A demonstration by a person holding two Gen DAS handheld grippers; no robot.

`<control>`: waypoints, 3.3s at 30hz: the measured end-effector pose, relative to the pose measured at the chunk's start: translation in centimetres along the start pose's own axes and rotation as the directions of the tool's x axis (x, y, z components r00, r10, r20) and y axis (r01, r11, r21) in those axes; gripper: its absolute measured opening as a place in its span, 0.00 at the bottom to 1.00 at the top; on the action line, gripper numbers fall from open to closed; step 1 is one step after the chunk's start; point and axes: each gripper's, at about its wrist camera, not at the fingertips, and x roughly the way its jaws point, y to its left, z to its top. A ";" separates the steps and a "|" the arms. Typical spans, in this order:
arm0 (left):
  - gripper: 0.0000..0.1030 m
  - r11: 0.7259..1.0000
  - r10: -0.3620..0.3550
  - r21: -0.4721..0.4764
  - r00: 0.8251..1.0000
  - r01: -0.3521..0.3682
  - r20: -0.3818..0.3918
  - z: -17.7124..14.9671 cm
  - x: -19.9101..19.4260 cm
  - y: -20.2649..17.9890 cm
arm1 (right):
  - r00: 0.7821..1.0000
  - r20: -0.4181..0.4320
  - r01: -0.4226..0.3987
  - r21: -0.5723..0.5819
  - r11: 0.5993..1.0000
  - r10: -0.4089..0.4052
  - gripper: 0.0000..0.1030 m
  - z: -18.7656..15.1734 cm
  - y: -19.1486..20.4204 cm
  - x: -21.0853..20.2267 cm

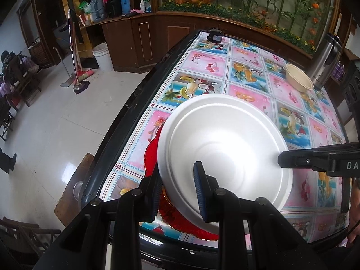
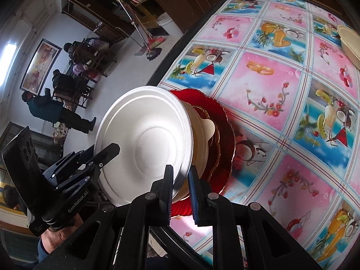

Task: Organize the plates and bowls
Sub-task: 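Lower the white bowl onto the plate stack and open both tools, then move the right tool to the beige paper bowl and grasp its rim, then lift the beige bowl with the right tool while the left tool grasps its rim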

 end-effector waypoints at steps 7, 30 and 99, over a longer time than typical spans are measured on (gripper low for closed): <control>0.32 1.000 0.010 -0.013 1.000 -0.010 0.002 0.1 -0.1 0.2 | 1.000 -0.008 -0.005 -0.004 1.000 0.005 0.38 -0.1 0.0 -0.1; 0.53 0.962 -0.167 0.224 0.986 0.157 0.028 0.7 -2.5 -13.7 | 0.994 0.112 -0.006 0.213 0.977 -0.018 0.37 -5.3 -9.6 -7.5; 0.34 0.792 -0.429 0.314 0.843 0.524 -0.325 0.0 4.9 -29.4 | 0.947 0.216 0.103 0.501 0.860 -0.239 0.33 -20.4 -23.2 -19.6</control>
